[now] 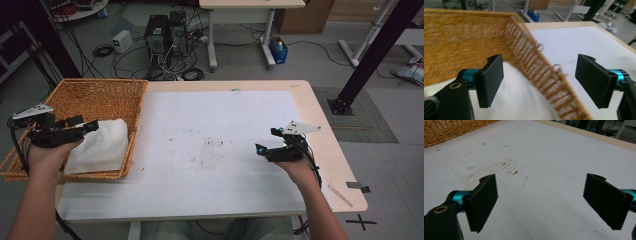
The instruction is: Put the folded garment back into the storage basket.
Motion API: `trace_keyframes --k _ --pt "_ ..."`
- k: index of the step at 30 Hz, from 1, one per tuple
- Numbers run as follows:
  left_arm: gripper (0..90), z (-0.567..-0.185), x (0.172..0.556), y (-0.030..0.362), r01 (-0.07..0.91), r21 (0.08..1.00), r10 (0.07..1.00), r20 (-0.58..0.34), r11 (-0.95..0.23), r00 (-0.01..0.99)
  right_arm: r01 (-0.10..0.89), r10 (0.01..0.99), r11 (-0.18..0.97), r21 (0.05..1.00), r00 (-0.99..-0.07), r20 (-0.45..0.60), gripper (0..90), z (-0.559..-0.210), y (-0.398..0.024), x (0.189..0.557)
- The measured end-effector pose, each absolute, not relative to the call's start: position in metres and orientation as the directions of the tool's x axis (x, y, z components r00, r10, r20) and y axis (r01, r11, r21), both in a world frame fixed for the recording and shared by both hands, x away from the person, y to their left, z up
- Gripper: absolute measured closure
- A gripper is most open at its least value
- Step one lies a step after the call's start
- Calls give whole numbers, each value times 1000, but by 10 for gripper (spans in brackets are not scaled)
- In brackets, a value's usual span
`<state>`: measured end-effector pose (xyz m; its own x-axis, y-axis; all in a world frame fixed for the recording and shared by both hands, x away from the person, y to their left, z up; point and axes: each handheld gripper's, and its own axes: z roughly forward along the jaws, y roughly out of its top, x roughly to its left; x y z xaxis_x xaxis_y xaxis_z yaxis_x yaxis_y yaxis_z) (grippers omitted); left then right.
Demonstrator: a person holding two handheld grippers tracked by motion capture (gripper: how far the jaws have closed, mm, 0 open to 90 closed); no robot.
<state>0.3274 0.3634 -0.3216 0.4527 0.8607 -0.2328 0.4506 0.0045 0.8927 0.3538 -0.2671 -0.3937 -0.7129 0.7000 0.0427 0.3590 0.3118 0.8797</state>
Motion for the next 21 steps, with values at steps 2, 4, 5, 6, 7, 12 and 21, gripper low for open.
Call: trace_keyframes --k 2,4,5,6,7,12,21 --pt "204 -317 328 348 434 901 844 -222 -14 488 358 702 309 881 -711 43 123 -392 -269 354" --pt "191 -315 329 336 427 904 826 -221 -26 518 352 703 307 884 -710 38 123 -389 -271 354" --pt "190 -313 330 327 422 905 815 -210 -47 540 352 704 308 884 -709 37 123 -387 -272 354" --pt "186 -312 331 320 416 908 804 -204 -58 558 346 705 305 887 -709 34 123 -385 -272 354" --pt "183 -311 332 314 412 909 797 -203 -63 569 345 705 302 888 -708 35 123 -382 -273 353" --pt "175 -306 336 279 387 917 748 -190 -96 635 341 710 303 890 -704 28 123 -375 -277 354" --pt "147 -306 344 224 350 928 664 -183 -126 725 342 707 299 891 -706 33 123 -370 -280 355"
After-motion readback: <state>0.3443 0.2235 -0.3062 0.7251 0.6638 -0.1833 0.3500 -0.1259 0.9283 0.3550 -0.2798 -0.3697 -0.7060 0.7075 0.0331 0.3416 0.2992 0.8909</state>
